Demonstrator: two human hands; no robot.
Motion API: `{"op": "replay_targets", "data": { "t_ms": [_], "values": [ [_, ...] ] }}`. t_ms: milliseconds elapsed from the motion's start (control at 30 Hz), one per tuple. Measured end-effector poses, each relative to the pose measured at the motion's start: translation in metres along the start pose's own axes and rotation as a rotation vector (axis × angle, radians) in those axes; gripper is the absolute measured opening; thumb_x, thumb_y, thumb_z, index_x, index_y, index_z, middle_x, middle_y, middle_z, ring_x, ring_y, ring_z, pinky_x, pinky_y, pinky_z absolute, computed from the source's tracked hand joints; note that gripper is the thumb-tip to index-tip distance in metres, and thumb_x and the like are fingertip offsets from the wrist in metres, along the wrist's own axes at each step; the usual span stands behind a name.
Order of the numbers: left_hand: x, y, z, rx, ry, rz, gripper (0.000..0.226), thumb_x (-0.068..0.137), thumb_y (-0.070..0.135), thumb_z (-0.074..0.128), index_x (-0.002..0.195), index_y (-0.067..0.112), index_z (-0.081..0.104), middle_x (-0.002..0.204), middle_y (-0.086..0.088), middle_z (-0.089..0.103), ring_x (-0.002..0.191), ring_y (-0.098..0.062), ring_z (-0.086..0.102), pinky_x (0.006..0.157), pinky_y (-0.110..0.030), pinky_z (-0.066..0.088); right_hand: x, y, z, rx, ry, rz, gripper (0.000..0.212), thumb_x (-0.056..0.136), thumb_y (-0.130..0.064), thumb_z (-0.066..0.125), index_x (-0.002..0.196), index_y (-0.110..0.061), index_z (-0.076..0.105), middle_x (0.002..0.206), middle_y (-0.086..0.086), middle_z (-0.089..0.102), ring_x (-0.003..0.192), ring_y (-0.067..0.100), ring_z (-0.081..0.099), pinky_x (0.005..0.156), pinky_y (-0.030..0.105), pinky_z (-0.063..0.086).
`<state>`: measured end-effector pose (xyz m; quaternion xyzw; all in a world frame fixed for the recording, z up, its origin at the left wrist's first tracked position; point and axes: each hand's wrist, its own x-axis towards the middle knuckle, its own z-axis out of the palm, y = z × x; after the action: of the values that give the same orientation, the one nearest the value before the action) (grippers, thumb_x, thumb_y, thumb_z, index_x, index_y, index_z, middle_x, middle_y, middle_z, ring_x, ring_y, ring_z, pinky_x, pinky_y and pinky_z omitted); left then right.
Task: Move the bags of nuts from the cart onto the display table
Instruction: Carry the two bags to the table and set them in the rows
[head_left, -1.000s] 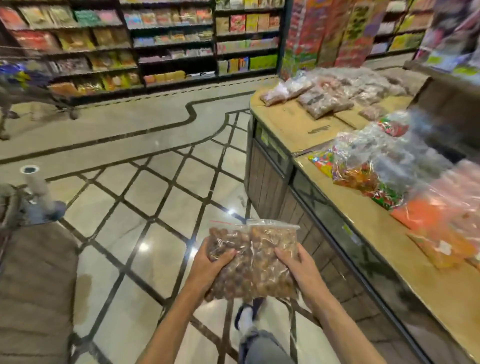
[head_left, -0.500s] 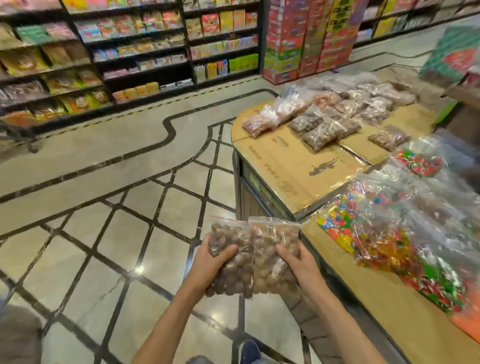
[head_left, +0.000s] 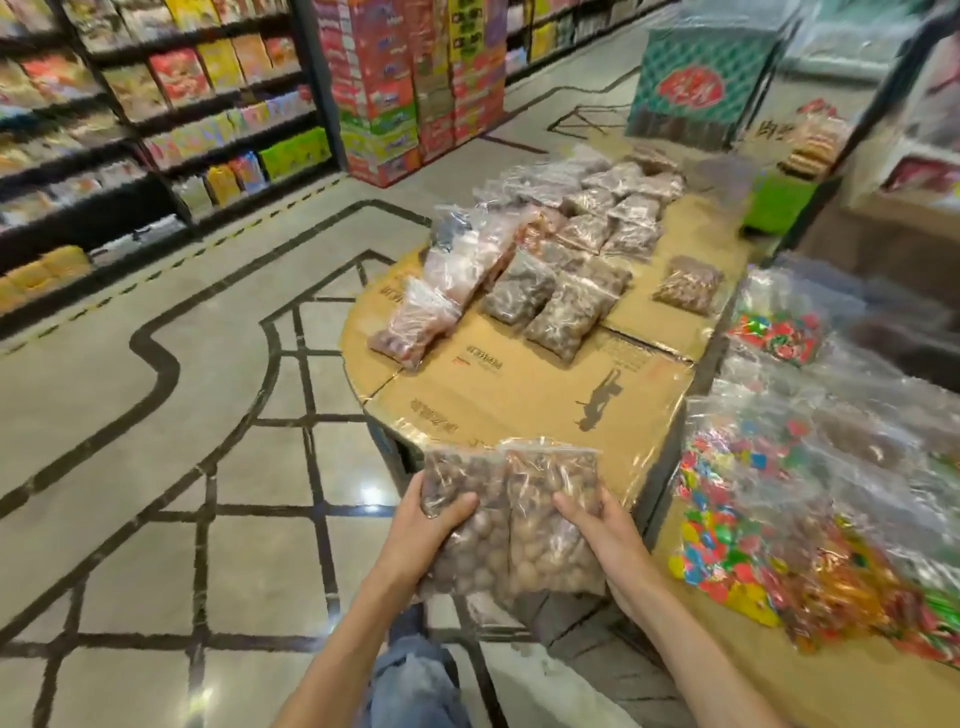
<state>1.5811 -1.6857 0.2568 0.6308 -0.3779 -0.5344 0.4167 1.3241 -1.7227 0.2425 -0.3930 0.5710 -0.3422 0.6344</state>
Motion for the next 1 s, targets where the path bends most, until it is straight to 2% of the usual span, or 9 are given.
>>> {"op": "replay_targets", "data": {
  "t_ms": [67,167,267,333,467,600,800,933,1000],
  "values": [
    [0.043,0.019,-0.018,0.04,-0.082,-0.014,0.08,0.073,0.067,0.086,0.141,0.039,0.055,0.134,0.01,0.071,0.121,-0.014,0.069,0.105,-0.047,0.056,0.02,-0.013,0.021,0.034,0.076,-0.005,0.1,0.062,-0.078,0.087,0.148,-0.039,0.053,0.142,-0.008,0.067,0.131,0.019,0.064,0.113,0.054,0.05],
    [0.096,0.046,-0.04,0.042,-0.184,-0.018,0.067,0.077,0.055,0.089,0.135,0.036,0.061,0.129,0.009,0.073,0.113,-0.009,0.072,0.1,-0.037,0.059,0.043,-0.041,0.051,0.094,0.179,-0.002,0.1,0.062,-0.078,0.086,0.148,-0.042,0.052,0.144,-0.01,0.065,0.131,0.019,0.063,0.114,0.052,0.048],
    [0.145,0.062,-0.057,0.065,-0.232,-0.059,0.099,0.061,0.071,0.091,0.145,0.041,0.05,0.139,0.009,0.067,0.122,-0.016,0.069,0.105,-0.048,0.056,0.062,-0.065,0.074,0.122,0.247,-0.022,0.097,0.078,-0.062,0.082,0.159,-0.031,0.04,0.156,-0.009,0.049,0.143,0.022,0.05,0.115,0.043,0.041],
    [0.174,0.07,-0.064,0.055,-0.283,-0.08,0.104,0.059,0.07,0.093,0.148,0.039,0.048,0.138,0.006,0.068,0.119,-0.019,0.071,0.102,-0.049,0.058,0.076,-0.073,0.081,0.127,0.274,-0.002,0.094,0.083,-0.058,0.078,0.161,-0.029,0.035,0.156,-0.011,0.046,0.145,0.024,0.047,0.115,0.045,0.04],
    [0.219,0.087,-0.064,0.055,-0.336,-0.078,0.098,0.065,0.061,0.093,0.149,0.034,0.049,0.135,0.006,0.07,0.112,-0.014,0.074,0.098,-0.045,0.061,0.104,-0.087,0.09,0.135,0.34,0.002,0.108,0.072,-0.071,0.081,0.162,-0.033,0.034,0.161,-0.007,0.046,0.144,0.023,0.049,0.118,0.052,0.041],
    [0.258,0.103,-0.053,0.119,-0.325,-0.041,0.087,0.076,0.055,0.089,0.15,0.037,0.048,0.138,0.011,0.068,0.121,-0.01,0.067,0.104,-0.039,0.057,0.134,-0.102,0.087,0.196,0.392,0.009,0.106,0.073,-0.066,0.084,0.161,-0.031,0.037,0.151,-0.007,0.056,0.132,0.02,0.058,0.103,0.044,0.052],
    [0.313,0.124,-0.022,0.152,-0.289,0.013,0.052,0.087,0.026,0.086,0.132,0.029,0.059,0.122,0.004,0.075,0.112,-0.015,0.073,0.102,-0.045,0.058,0.175,-0.113,0.063,0.236,0.432,0.008,0.117,0.057,-0.082,0.085,0.156,-0.038,0.042,0.151,-0.008,0.059,0.136,0.025,0.058,0.115,0.06,0.045],
    [0.355,0.128,-0.01,0.247,-0.324,0.034,0.059,0.079,0.047,0.09,0.129,0.042,0.058,0.123,0.004,0.076,0.113,-0.021,0.074,0.099,-0.054,0.059,0.199,-0.11,0.044,0.243,0.43,0.051,0.11,0.058,-0.08,0.087,0.152,-0.039,0.047,0.146,-0.007,0.063,0.132,0.024,0.062,0.114,0.059,0.047],
    [0.373,0.134,-0.002,0.292,-0.33,0.053,0.056,0.08,0.045,0.089,0.127,0.041,0.058,0.123,0.003,0.075,0.114,-0.021,0.072,0.101,-0.054,0.058,0.204,-0.117,0.039,0.251,0.436,0.044,0.099,0.063,-0.075,0.088,0.148,-0.039,0.052,0.14,-0.008,0.067,0.127,0.021,0.066,0.112,0.056,0.049]
  ]
}}
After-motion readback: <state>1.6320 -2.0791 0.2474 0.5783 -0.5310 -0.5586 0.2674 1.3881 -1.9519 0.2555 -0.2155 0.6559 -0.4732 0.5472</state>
